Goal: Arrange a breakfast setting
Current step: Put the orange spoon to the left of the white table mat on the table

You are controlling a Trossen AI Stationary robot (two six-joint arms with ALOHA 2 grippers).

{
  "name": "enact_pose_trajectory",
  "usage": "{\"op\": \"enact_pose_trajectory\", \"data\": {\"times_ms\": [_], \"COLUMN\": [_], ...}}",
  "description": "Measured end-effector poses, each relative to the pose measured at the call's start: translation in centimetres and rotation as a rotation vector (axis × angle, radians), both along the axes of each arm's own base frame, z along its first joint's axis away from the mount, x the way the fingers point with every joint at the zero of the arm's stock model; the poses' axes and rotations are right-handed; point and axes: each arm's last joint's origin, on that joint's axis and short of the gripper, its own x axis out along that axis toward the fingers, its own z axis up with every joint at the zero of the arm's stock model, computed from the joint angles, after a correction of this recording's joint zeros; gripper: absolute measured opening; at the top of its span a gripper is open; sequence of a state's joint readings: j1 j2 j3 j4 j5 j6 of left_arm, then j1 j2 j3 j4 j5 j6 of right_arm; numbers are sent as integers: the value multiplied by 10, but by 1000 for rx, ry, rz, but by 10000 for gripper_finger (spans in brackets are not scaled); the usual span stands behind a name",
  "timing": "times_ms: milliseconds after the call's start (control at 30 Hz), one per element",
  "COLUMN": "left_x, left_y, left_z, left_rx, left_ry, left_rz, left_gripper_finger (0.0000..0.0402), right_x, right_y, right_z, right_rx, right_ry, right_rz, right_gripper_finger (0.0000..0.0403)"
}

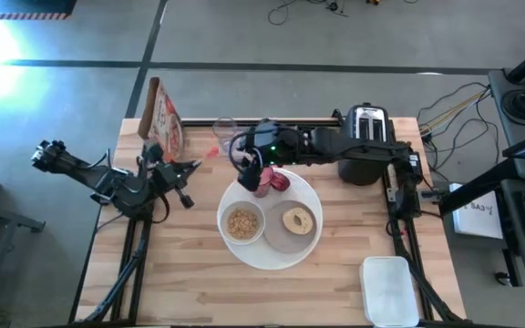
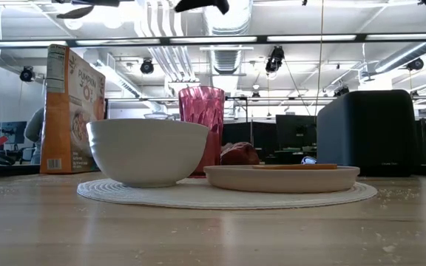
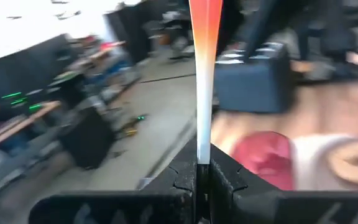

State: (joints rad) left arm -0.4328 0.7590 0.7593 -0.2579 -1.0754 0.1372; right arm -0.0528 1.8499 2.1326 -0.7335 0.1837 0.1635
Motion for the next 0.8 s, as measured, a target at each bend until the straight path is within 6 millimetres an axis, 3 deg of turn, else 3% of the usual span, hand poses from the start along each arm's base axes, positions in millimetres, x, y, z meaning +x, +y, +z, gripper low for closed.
{"op": "enact_pose_trajectory", "data": {"times_ms": [367,800], "left_x": [-3,-10], "left_y": [-9,-18], "left_z": [-23,-47], "left_rx": [-58,-75], "left_ry": [290,646], "left_rz": [-441,-868], "left_gripper_finger": [0,0], "right_x": [-33,-36], "right_y": [1,2], "right_z": [10,3], "right_rx": [42,46], "right_ry": [135,213], "right_rz": [-29,-28], "right_gripper_finger": [142,133]}}
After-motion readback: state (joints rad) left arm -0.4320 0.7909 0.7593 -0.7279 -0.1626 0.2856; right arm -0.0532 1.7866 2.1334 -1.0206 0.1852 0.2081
